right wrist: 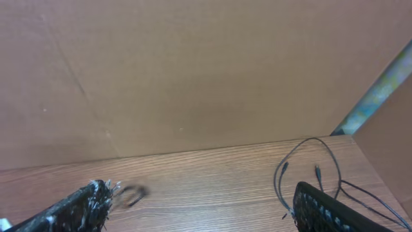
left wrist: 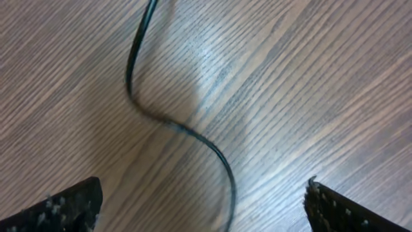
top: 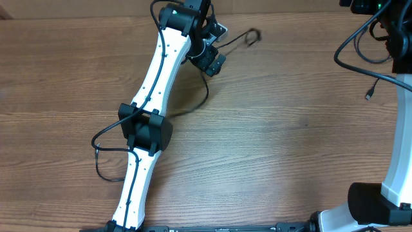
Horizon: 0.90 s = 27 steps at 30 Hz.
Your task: Untangle cables
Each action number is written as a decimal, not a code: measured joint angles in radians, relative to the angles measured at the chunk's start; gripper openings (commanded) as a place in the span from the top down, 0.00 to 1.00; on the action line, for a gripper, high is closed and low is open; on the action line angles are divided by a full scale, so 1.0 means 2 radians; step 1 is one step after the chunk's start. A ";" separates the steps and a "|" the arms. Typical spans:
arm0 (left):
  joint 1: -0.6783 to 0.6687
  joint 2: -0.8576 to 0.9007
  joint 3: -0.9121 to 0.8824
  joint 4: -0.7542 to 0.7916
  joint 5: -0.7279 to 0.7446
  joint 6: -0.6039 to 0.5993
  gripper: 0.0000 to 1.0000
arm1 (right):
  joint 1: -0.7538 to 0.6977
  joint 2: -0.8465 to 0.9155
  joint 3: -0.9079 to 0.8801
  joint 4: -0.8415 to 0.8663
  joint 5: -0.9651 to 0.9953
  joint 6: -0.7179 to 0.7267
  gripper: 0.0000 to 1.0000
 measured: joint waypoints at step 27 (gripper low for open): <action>0.014 -0.212 0.183 -0.045 -0.004 -0.019 0.00 | 0.061 0.134 -0.147 0.180 -0.196 -0.022 0.03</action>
